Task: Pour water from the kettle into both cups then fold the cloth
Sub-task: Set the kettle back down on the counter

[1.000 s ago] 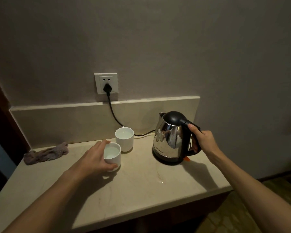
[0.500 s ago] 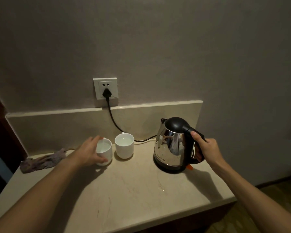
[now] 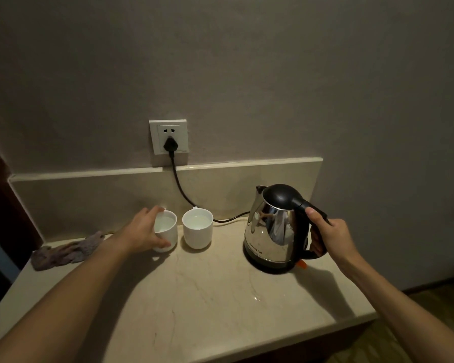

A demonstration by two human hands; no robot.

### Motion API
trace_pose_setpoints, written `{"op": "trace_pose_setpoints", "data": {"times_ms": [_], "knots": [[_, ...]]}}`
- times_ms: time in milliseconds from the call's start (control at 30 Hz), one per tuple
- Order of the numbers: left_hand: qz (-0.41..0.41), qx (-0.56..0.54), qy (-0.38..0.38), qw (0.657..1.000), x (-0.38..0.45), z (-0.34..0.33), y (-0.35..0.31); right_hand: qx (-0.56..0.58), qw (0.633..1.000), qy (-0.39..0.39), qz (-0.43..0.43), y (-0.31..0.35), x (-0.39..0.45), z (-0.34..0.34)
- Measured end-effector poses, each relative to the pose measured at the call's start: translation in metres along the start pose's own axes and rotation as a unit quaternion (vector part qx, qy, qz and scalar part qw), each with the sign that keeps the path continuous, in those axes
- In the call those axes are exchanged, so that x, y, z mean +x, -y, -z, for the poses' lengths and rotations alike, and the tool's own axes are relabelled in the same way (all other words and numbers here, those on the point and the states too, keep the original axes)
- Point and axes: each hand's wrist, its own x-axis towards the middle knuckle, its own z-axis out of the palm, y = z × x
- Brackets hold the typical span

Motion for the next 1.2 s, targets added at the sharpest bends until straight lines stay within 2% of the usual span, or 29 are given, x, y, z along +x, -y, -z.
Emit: {"op": "trace_pose_setpoints", "data": {"times_ms": [633, 967, 1200], "knots": [[0.036, 0.037, 0.020, 0.998, 0.000, 0.001, -0.007, 0.006, 1.000, 0.000, -0.009, 0.006, -0.004, 0.000], [0.080, 0.170, 0.043, 0.981, -0.013, 0.005, -0.035, -0.007, 1.000, 0.002, -0.028, 0.014, -0.010, 0.000], [0.084, 0.205, 0.023, 0.975, -0.026, 0.016, -0.057, -0.063, 0.997, 0.013, -0.042, 0.019, -0.017, 0.002]]}}
